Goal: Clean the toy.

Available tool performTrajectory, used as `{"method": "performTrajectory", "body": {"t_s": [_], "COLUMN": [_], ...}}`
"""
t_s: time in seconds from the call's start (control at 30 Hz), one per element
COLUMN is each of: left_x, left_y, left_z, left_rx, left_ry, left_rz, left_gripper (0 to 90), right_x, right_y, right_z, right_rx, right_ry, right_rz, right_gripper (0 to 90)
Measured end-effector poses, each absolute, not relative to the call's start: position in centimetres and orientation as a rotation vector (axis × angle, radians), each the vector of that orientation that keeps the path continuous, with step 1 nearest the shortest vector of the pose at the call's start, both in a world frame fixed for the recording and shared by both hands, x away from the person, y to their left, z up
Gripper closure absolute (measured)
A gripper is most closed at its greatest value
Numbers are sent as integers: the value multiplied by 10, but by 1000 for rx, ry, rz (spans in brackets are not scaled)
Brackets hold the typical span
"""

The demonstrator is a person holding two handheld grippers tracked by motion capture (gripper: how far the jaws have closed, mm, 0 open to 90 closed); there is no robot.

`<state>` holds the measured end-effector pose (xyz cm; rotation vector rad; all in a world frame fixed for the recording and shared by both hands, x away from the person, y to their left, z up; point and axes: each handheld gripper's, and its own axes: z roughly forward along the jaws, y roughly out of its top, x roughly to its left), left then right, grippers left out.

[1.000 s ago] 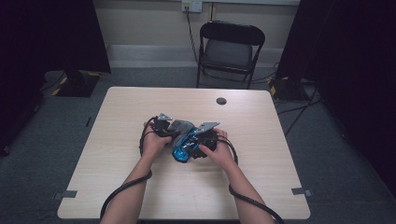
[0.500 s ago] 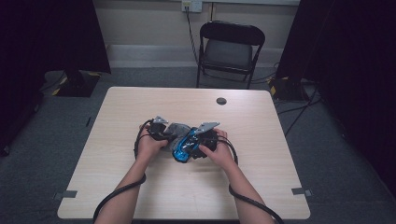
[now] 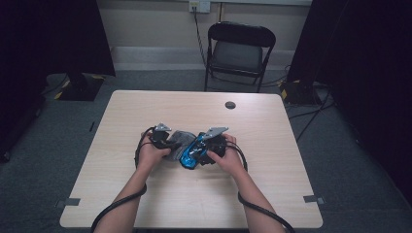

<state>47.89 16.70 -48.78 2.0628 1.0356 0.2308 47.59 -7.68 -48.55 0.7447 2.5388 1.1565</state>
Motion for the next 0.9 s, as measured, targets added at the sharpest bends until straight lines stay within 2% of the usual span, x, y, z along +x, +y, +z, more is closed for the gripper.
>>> {"method": "performTrajectory", "body": {"t_s": [0.9], "left_x": [444], "left_y": [193], "left_z": [-490], "left_rx": [2017], "left_ry": [1050], "left_rz": [204], "left_gripper": [790], "right_x": [476], "right_y": [-76], "right_z": [-485], "right_rx": [745], "right_ry": [2547], "right_rz": [1148], "right_gripper": [53]}}
